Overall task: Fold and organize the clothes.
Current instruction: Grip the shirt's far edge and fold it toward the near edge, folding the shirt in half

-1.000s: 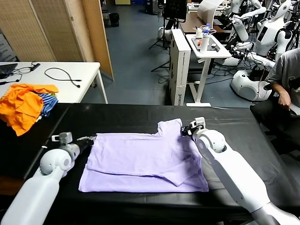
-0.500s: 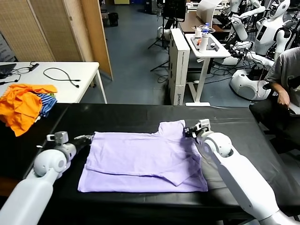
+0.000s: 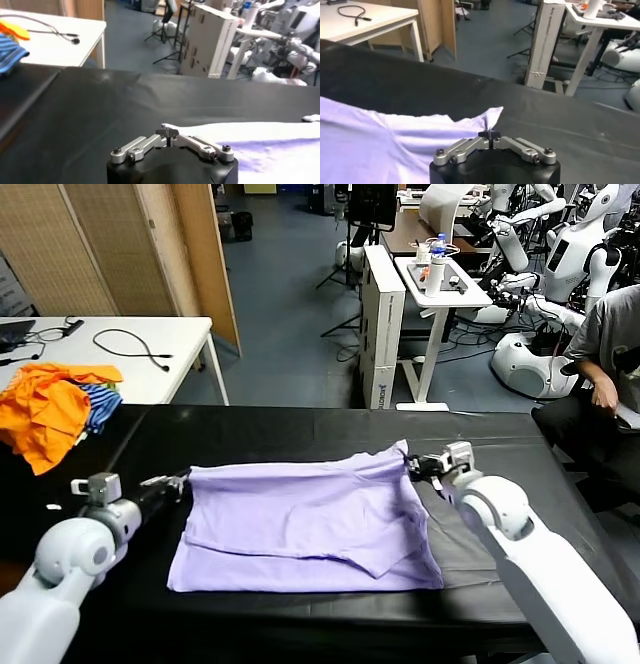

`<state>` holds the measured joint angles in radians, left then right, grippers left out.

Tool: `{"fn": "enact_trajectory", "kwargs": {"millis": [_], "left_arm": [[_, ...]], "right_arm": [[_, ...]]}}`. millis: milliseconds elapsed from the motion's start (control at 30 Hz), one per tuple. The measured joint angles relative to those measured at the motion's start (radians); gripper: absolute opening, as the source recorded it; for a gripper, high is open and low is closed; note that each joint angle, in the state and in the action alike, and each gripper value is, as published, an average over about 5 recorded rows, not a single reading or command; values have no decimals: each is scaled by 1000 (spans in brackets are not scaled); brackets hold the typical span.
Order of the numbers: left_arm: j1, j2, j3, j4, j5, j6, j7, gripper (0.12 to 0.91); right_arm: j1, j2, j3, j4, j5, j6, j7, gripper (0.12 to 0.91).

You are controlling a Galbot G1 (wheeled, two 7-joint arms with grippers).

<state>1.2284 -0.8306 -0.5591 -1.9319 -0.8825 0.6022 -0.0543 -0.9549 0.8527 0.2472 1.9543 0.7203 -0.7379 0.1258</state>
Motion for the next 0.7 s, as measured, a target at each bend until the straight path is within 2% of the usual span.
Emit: {"fn": "enact_trajectory", "kwargs": {"millis": [300, 700], "left_arm": [[106, 4, -29, -109, 9, 13, -4, 146], [248, -15, -119, -175, 22, 13, 16, 146]], "right_arm": [[-199, -85, 90, 159, 36, 0, 40, 140], [-368, -119, 133, 267, 12, 1, 56, 140]]}}
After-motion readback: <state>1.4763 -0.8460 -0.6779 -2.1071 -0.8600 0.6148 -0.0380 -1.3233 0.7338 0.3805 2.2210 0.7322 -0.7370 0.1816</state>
